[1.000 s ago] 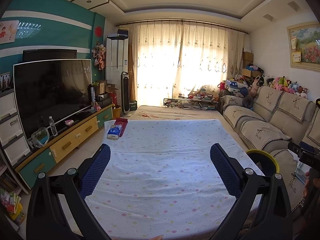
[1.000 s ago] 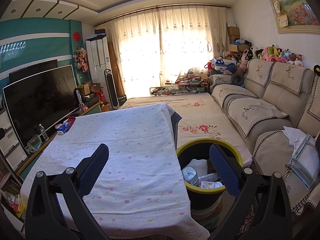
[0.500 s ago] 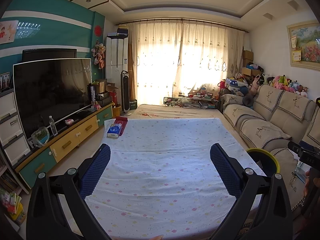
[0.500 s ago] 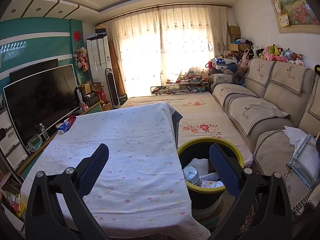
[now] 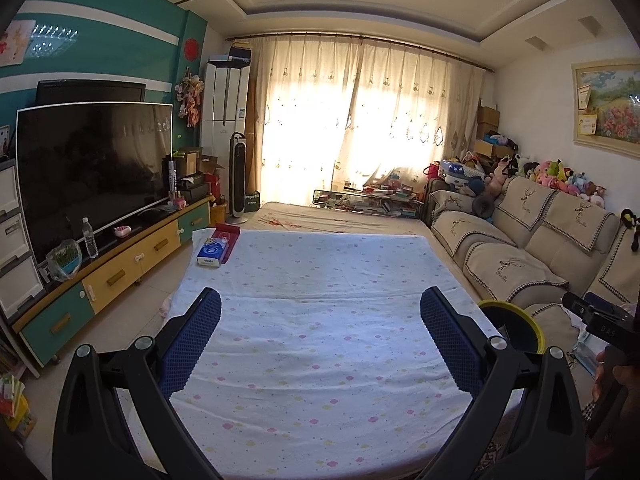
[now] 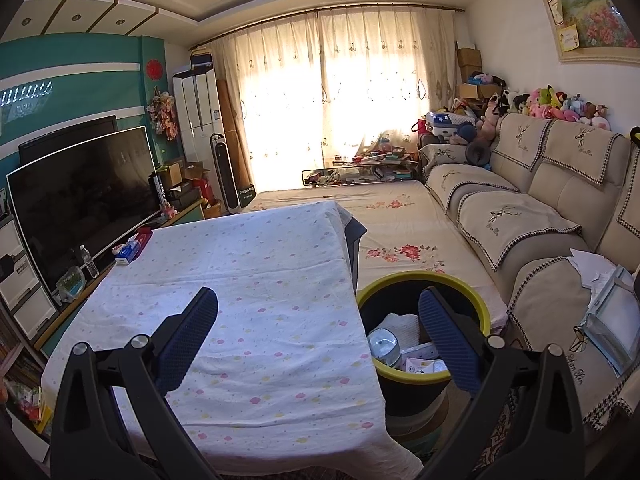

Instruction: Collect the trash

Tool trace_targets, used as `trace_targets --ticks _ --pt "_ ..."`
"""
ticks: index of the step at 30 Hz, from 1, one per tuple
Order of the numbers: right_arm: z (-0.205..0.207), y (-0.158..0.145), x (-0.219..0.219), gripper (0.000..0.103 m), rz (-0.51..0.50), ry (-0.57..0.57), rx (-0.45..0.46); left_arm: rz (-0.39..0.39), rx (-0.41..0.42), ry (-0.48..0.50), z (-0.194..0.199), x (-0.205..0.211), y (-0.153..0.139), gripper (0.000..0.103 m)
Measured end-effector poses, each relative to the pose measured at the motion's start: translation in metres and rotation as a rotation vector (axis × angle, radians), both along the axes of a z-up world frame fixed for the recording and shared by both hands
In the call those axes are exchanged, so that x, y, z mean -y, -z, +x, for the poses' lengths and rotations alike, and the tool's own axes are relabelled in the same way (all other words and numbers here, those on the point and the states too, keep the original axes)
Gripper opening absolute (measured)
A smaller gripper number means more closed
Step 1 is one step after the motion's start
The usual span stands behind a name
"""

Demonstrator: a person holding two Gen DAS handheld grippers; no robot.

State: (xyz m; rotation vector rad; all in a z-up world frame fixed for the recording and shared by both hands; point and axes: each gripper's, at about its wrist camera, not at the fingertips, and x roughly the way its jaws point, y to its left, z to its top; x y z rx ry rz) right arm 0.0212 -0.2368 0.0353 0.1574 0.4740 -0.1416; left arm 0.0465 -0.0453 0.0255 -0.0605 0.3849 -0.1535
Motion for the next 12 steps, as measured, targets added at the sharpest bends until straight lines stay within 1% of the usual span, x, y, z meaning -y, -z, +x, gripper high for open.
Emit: trace_targets --ticks 4,7,9,12 --pt "0.003 0.004 0.001 0.096 0.007 -0.012 -0.008 0.005 -0.036 -0.003 0.014 0.001 0.008 0.098" --pt "0.014 0.007 0.002 0.096 0.019 -0.03 -0.011 0.031 -0.072 -0.038 0.037 -0.001 0.017 0.098" --pt "0.03 0.013 0.003 0.096 0.048 -0.062 -0.024 0.041 -0.095 -0.062 0.059 -0.007 0.027 0.098" --pt "0.065 0.03 0.0 0.096 0.071 -0.083 -0.075 0.062 -0.143 -0.105 0.099 -0.015 0.049 0.098"
